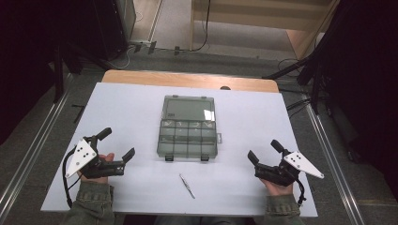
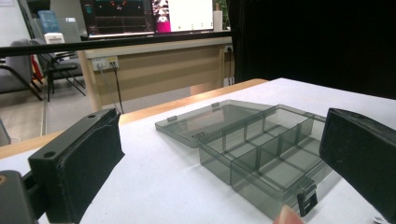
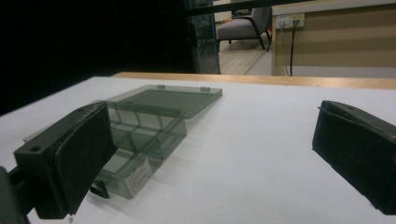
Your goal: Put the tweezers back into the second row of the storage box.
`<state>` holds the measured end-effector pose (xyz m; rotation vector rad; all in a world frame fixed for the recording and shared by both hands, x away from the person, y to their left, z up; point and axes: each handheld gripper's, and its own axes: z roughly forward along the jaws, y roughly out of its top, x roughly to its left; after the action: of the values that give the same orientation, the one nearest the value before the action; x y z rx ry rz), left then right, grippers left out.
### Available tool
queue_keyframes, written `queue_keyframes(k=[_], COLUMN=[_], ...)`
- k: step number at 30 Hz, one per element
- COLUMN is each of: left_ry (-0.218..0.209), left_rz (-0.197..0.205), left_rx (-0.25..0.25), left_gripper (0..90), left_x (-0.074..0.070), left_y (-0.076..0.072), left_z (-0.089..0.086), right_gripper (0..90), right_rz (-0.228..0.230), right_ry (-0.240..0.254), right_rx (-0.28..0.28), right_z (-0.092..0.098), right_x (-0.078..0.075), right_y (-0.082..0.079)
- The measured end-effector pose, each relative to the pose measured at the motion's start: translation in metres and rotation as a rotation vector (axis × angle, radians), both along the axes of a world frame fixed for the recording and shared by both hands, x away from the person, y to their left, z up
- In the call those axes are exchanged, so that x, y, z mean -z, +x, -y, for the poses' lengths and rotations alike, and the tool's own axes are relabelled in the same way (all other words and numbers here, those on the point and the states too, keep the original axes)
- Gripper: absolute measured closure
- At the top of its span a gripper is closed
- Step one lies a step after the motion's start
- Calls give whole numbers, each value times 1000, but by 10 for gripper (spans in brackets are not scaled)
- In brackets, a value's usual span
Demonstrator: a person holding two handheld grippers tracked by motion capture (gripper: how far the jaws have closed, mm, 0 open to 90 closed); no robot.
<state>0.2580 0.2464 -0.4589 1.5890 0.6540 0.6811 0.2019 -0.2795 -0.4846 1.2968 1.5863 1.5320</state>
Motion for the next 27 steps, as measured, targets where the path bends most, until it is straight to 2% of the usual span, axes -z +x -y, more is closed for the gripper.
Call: queue_keyframes(k=[3, 4, 5, 10, 15, 25, 27], left_ry=[-3, -3, 1, -1, -2, 0, -1], left_rz=[0, 2, 1, -2, 2, 1, 1], left_rx=[4, 7, 11, 14, 13, 11, 11], left_gripper=[0, 0, 0, 0, 0, 0, 0], left_x=[0, 0, -1, 0, -1, 0, 0], left_y=[0, 1, 1, 3, 1, 2, 2], left_z=[1, 2, 3, 4, 4, 3, 3], right_gripper=[0, 0, 0, 0, 0, 3, 3], right_rz=[-11, -28, -28, -48, -71, -80, -105], right_ry=[16, -10, -10, -77, -82, -100, -112], right_rx=[-10, -13, -13, -21, -49, -54, -87], right_z=[3, 4, 4, 2, -1, -2, -5], right_x=[-2, -4, -4, -6, -6, -8, -10], right_y=[-3, -5, -5, -7, -6, -6, -5])
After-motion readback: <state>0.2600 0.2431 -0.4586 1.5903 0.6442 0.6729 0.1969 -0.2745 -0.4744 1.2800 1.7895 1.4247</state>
